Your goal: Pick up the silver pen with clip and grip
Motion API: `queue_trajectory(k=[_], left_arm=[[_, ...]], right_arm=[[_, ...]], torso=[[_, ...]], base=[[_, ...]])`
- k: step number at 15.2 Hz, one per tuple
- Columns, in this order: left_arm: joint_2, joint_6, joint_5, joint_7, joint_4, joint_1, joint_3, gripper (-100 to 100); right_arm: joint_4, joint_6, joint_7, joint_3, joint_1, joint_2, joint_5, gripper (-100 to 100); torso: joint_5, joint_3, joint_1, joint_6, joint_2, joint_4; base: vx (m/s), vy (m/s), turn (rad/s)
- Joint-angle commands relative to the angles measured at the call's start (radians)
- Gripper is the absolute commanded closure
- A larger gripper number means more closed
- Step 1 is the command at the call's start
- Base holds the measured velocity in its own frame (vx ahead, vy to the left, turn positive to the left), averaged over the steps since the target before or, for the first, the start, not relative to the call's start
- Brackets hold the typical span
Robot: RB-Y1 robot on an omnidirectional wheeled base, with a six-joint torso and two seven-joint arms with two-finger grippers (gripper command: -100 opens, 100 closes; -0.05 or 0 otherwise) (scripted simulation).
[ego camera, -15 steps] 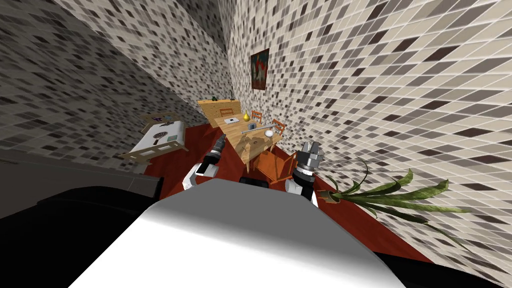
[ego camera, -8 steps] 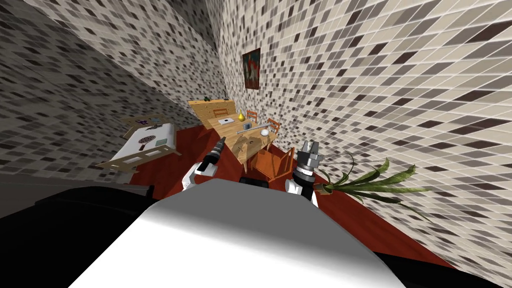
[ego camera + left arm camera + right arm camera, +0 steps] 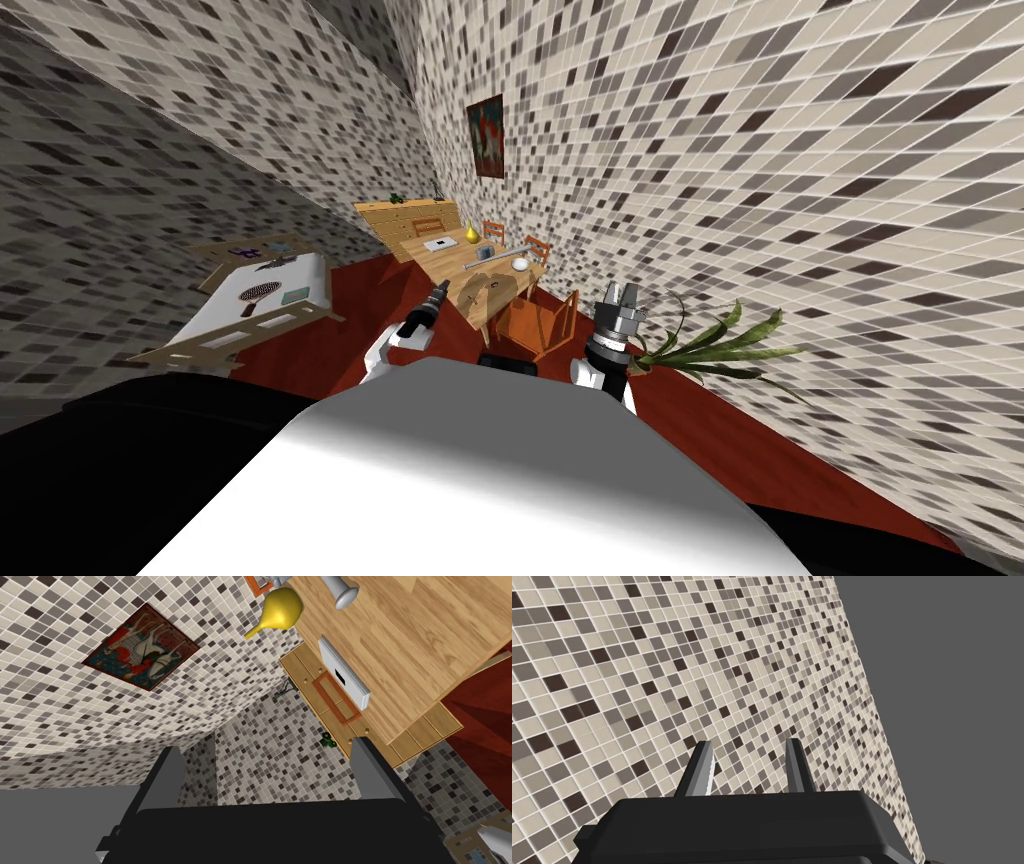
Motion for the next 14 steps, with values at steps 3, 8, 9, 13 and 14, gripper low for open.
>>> queue_trajectory(k=[3, 8, 9, 13, 14], left_arm=[[0.006, 0.081, -0.008, -0.013, 0.059, -0.023, 0.009, -100], [0.012, 0.167, -0.011, -0.019, 0.088, -0.034, 0.015, -100], [0.017, 0.205, -0.014, -0.026, 0.118, -0.045, 0.021, -100], [0.021, 0.276, -0.016, -0.032, 0.147, -0.056, 0.027, -100], [0.021, 0.283, -0.016, -0.032, 0.147, -0.056, 0.027, -100]], right_arm=[[0.0, 0.0, 0.0, 0.0, 0.0, 0.0, 0.0, 0], [0.0, 0.0, 0.0, 0.0, 0.0, 0.0, 0.0, 0], [0.0, 0.0, 0.0, 0.0, 0.0, 0.0, 0.0, 0], [0.0, 0.0, 0.0, 0.0, 0.0, 0.0, 0.0, 0], [0.0, 0.0, 0.0, 0.0, 0.0, 0.0, 0.0, 0]], torso=[[0.0, 0.0, 0.0, 0.0, 0.0, 0.0], [0.0, 0.0, 0.0, 0.0, -0.001, 0.0], [0.0, 0.0, 0.001, 0.0, -0.001, 0.0], [0.0, -0.001, 0.001, 0.0, -0.001, 0.0], [0.0, -0.001, 0.001, 0.0, -0.001, 0.0]], base=[[0.013, -0.023, -0.172], [0.019, -0.018, -0.155], [0.03, -0.015, -0.2], [0.026, -0.007, -0.164], [0.023, -0.002, -0.096]])
